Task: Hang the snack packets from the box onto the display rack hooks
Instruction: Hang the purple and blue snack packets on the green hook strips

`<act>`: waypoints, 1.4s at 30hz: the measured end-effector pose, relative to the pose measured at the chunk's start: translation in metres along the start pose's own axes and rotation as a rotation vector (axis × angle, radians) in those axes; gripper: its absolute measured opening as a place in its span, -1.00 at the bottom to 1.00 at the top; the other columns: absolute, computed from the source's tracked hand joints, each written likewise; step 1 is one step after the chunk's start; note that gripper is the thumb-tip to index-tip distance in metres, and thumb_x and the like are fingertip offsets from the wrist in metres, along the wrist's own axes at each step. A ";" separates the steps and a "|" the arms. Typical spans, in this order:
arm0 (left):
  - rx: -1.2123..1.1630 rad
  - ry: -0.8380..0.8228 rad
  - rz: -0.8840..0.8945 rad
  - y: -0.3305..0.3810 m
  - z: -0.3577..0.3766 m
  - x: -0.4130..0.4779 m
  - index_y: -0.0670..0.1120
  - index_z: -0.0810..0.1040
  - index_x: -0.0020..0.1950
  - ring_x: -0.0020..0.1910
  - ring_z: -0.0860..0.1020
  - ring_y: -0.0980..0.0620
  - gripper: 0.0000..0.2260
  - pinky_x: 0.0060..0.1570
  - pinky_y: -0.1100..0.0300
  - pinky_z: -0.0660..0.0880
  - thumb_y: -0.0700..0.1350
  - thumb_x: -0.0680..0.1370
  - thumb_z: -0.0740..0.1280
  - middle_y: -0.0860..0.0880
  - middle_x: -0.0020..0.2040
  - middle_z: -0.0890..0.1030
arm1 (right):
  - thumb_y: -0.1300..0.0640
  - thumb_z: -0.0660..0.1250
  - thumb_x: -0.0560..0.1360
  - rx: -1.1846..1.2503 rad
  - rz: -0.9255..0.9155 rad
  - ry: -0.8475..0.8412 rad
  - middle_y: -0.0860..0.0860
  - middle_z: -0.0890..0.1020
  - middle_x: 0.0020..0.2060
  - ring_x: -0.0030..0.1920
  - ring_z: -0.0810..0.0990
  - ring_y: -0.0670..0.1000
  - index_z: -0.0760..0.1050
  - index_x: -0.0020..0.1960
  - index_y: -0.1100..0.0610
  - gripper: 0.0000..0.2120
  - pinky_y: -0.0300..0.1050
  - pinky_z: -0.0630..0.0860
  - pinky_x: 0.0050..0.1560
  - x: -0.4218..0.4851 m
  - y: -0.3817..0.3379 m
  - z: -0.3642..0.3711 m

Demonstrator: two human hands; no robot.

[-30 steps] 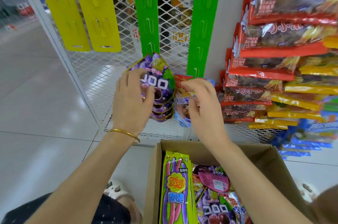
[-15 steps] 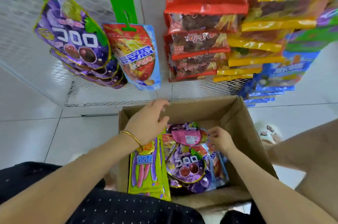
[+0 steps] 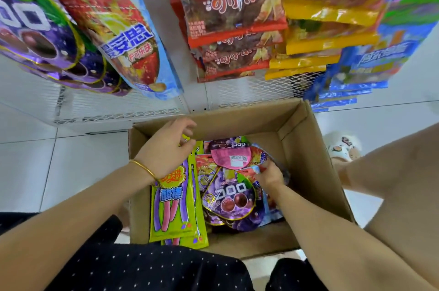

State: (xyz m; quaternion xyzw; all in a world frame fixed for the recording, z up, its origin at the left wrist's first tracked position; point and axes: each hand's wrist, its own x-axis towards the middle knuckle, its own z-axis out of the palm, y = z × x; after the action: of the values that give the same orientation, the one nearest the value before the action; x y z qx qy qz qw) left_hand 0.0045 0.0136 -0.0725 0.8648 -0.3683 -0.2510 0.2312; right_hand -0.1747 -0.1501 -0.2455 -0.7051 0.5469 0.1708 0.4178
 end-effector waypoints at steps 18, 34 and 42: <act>-0.117 -0.067 0.094 0.053 -0.015 -0.007 -0.09 0.43 0.30 0.05 0.50 0.12 -0.64 -0.05 0.41 0.33 -0.08 0.51 0.34 0.04 0.11 0.52 | 0.22 0.30 0.53 0.403 -0.634 -0.209 0.07 0.62 -0.25 -0.28 0.56 -0.08 0.54 -0.08 0.27 -0.89 -0.28 0.44 -0.27 -0.099 -0.103 -0.125; -0.357 0.673 0.313 0.070 -0.191 -0.030 -0.10 0.55 -0.18 -0.35 0.56 0.23 -0.90 -0.25 0.39 0.48 -0.14 0.53 0.31 0.05 -0.27 0.60 | 0.32 0.36 0.45 0.422 -1.350 0.596 -0.25 0.47 -0.24 -0.18 0.46 -0.26 0.42 -0.13 -0.03 -0.75 -0.45 0.34 -0.13 -0.226 -0.222 -0.115; -0.545 0.786 0.359 0.085 -0.226 -0.006 -0.10 0.48 0.05 -0.09 0.58 0.07 -0.90 -0.04 0.25 0.52 -0.17 0.54 0.31 0.01 -0.13 0.56 | 0.35 0.27 0.50 0.457 -1.431 0.826 0.10 0.56 -0.09 -0.07 0.45 -0.17 0.58 0.04 0.25 -0.83 -0.49 0.34 0.03 -0.245 -0.283 -0.108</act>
State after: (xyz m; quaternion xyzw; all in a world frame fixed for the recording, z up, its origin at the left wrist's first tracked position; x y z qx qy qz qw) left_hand 0.0930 0.0137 0.1523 0.7254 -0.3174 0.0502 0.6087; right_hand -0.0235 -0.0655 0.1032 -0.7846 0.0995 -0.5191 0.3241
